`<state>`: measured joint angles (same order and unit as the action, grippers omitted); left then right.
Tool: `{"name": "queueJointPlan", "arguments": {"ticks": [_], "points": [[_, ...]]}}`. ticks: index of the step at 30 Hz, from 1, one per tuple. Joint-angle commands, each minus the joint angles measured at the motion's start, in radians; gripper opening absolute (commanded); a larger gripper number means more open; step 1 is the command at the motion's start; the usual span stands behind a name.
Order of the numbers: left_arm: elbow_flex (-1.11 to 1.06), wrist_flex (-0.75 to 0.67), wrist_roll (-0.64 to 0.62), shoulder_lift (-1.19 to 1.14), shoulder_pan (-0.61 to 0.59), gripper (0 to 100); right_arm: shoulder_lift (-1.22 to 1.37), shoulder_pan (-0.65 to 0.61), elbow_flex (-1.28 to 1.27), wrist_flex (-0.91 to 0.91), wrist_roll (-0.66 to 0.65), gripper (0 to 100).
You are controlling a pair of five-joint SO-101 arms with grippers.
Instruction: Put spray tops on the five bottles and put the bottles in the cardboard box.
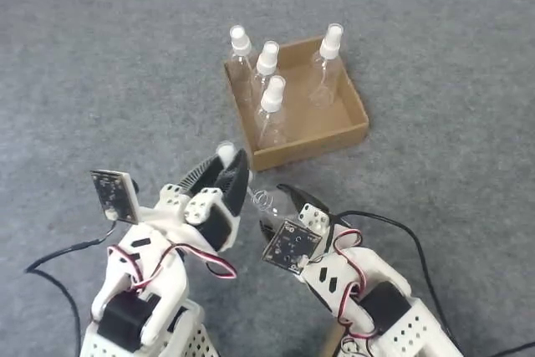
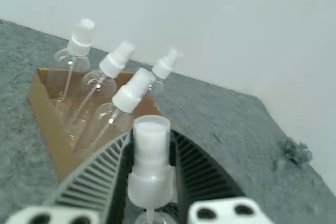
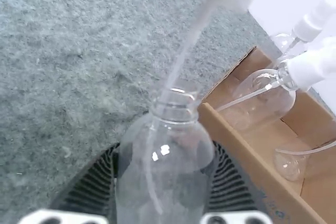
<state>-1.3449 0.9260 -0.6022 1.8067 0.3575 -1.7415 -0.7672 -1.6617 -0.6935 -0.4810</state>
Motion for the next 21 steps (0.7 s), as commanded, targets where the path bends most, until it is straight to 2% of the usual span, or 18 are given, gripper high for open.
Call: {"name": "queueJointPlan", "arguments": {"ticks": [1, 12, 18, 21], "points": [[-0.021, -0.009, 0.071, 0.017, 0.077, 1, -0.027, 0.015, 0.041, 0.025, 0.012, 0.6], [-0.03, -0.011, 0.078, 0.017, 0.091, 2, -0.079, 0.016, 0.035, 0.015, 0.014, 0.6], [-0.033, 0.029, 0.072, 0.015, 0.091, 14, -0.074, 0.016, 0.035, 0.015, 0.014, 0.6], [-0.031, 0.038, 0.072, 0.015, 0.091, 17, -0.074, 0.016, 0.035, 0.015, 0.014, 0.6]]}}
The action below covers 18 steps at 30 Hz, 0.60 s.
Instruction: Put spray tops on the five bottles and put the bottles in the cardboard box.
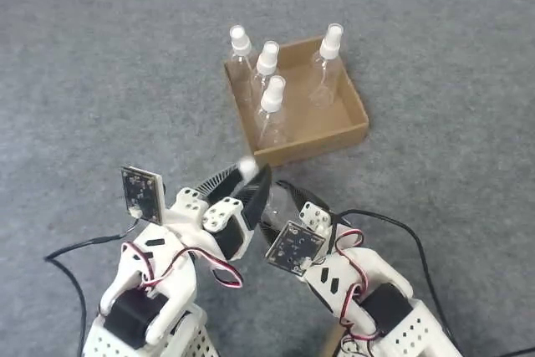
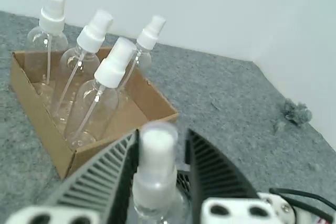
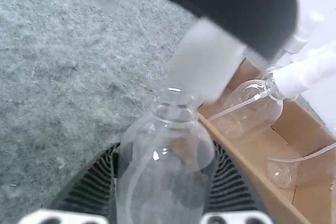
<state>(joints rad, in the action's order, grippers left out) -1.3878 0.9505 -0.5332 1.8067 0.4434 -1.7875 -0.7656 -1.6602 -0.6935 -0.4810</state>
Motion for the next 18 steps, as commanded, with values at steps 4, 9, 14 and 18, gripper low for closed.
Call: {"name": "queueJointPlan", "arguments": {"ticks": [4, 9, 14, 18], "points": [[0.012, 0.015, 0.006, 0.015, 0.003, 18, -0.028, 0.015, 0.034, 0.015, 0.014, 0.6], [0.028, 0.014, 0.008, 0.015, -0.064, 18, -0.028, 0.015, 0.034, 0.015, 0.014, 0.6], [0.07, 0.015, 0.005, 0.017, -0.129, 18, -0.028, 0.015, 0.034, 0.016, 0.014, 0.6], [0.085, 0.015, 0.005, 0.017, -0.153, 18, -0.028, 0.015, 0.032, 0.018, 0.014, 0.6]]}}
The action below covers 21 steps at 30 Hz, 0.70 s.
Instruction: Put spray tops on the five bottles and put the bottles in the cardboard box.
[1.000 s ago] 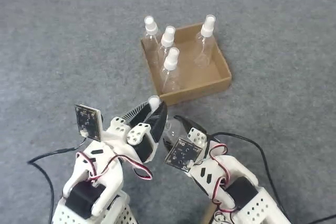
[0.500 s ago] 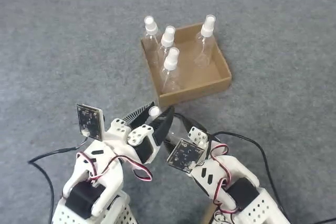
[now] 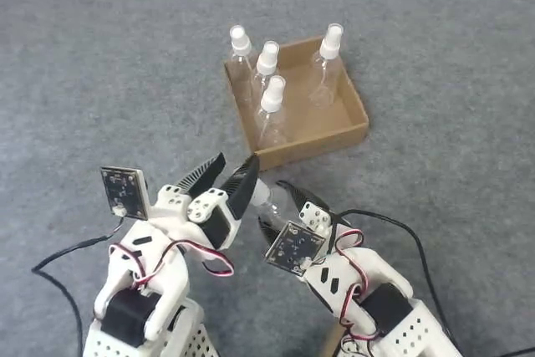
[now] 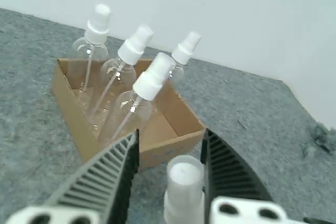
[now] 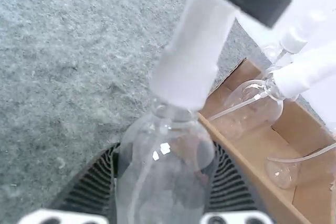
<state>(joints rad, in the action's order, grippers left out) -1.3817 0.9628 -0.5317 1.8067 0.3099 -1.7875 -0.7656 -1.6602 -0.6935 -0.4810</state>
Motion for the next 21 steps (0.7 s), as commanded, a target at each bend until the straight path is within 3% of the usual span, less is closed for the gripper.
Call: {"name": "queueJointPlan", "arguments": {"ticks": [1, 7, 21], "points": [[0.084, 0.003, 0.003, 0.017, -0.026, 18, -0.028, 0.016, 0.032, 0.018, 0.014, 0.6], [0.15, 0.051, 0.002, 0.017, -0.089, 18, -0.028, 0.062, 0.034, 0.025, 0.014, 0.6], [0.188, 0.08, 0.008, 0.017, -0.114, 17, -0.028, 0.056, 0.032, 0.025, 0.015, 0.6]]}}
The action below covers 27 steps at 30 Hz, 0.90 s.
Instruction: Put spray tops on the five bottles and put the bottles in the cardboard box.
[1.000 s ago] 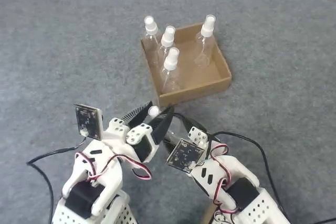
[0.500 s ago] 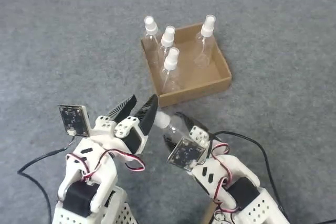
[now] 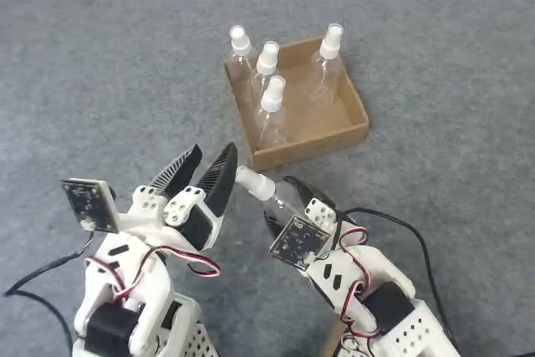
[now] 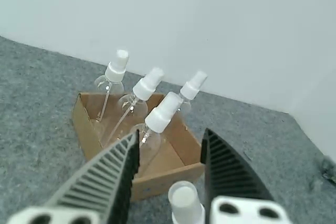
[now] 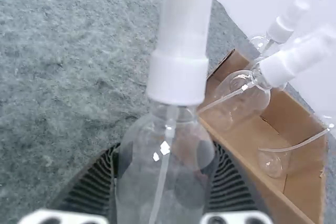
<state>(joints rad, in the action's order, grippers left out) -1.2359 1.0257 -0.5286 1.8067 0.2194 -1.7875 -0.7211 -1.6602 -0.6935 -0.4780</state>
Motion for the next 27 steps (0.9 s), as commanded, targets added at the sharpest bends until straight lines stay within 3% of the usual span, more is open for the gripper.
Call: {"name": "queueJointPlan", "arguments": {"ticks": [1, 7, 20, 27], "points": [[0.039, 0.017, 0.005, 0.017, -0.046, 17, -0.028, 0.012, 0.032, 0.025, 0.012, 0.6], [-0.019, 0.015, 0.005, 0.017, -0.127, 17, -0.028, 0.012, 0.032, 0.025, 0.012, 0.6], [-0.148, 0.015, 0.068, 0.017, 0.057, 17, -0.028, 0.012, 0.032, 0.025, 0.012, 0.6], [-0.162, -0.023, 0.063, 0.017, -0.018, 17, -0.028, 0.012, 0.032, 0.025, 0.012, 0.6]]}}
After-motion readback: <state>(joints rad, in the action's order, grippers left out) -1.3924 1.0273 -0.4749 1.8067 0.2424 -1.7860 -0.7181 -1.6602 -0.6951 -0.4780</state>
